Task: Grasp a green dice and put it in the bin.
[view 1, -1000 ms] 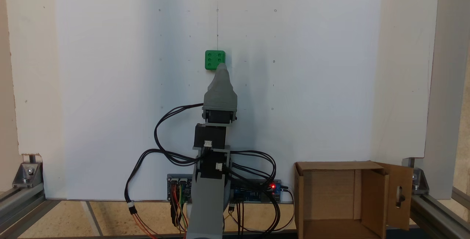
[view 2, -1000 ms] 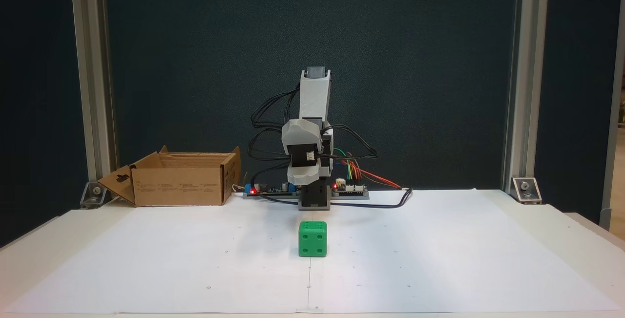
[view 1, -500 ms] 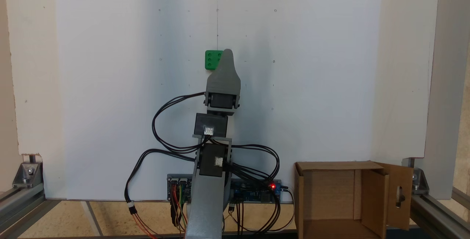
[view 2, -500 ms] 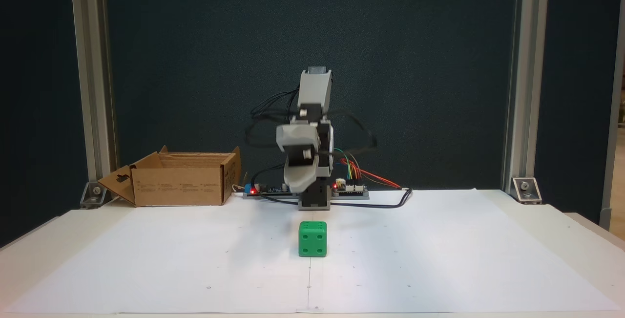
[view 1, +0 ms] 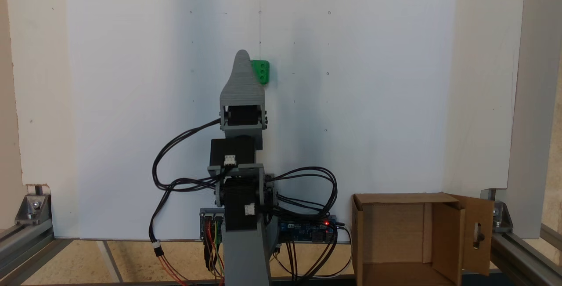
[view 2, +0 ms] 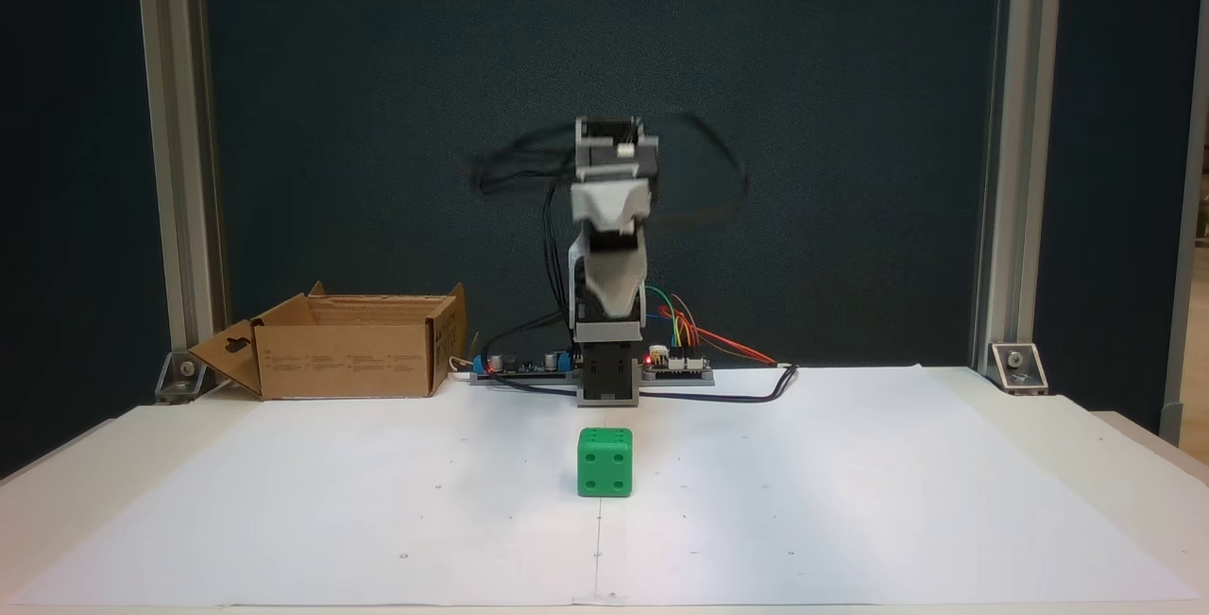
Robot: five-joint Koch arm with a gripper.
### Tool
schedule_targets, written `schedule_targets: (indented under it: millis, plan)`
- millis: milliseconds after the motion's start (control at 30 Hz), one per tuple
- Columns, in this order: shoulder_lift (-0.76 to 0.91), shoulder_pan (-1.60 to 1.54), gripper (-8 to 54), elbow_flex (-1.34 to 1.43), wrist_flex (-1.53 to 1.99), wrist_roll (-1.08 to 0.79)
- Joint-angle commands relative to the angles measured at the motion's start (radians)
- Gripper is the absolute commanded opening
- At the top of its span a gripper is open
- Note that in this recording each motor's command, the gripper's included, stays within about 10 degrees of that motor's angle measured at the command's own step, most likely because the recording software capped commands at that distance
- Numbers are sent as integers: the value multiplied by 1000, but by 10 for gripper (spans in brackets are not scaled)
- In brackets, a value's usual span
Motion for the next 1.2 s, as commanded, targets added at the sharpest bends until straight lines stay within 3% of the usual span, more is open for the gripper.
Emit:
schedule_targets:
  millis: [0,433,1167]
  plan:
    - [0,-11,432,-107,159,44]
    - [-344,-15,434,-500,943,153]
    - [-594,-15,433,-534,733,163]
